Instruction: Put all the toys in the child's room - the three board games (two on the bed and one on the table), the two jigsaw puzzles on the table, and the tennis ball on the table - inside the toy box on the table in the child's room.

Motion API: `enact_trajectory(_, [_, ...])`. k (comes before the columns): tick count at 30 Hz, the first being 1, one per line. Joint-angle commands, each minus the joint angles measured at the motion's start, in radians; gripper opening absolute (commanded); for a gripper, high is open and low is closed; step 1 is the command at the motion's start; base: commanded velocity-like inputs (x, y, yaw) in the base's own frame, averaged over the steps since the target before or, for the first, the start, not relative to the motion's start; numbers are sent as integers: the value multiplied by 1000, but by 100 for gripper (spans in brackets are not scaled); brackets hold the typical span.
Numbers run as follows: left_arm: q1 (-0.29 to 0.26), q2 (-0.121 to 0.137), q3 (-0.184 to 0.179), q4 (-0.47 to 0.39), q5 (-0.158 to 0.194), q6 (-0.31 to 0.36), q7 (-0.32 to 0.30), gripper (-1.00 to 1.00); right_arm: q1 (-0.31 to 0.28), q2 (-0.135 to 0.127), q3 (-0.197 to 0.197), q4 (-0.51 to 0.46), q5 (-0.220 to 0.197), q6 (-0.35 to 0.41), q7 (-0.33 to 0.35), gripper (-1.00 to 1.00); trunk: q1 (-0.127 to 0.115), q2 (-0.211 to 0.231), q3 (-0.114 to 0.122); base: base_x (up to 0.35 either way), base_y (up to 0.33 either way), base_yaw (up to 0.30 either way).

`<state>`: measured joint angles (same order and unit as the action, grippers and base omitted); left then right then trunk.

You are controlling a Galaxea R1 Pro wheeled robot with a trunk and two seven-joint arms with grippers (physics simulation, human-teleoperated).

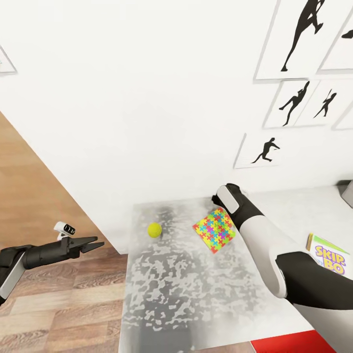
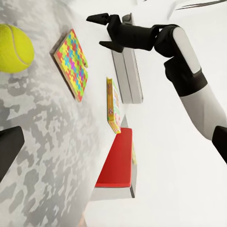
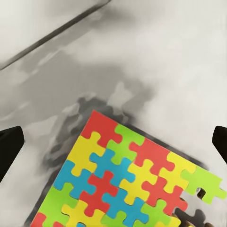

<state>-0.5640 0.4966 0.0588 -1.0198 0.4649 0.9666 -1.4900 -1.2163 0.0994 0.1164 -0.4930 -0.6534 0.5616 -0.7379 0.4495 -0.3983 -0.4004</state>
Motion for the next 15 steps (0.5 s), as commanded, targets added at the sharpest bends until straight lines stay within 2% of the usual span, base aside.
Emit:
enact_trajectory(1, [-1, 0, -1, 0, 1, 11, -3, 100, -1, -1, 6, -1, -8, 4, -8, 100, 1, -2, -2, 0, 0, 0])
enact_trajectory(15, [-1, 0, -1, 0, 1, 11, -3, 100, -10, -3, 6, -1, -8, 7, -8, 100, 1, -2, -20, 0, 0, 13])
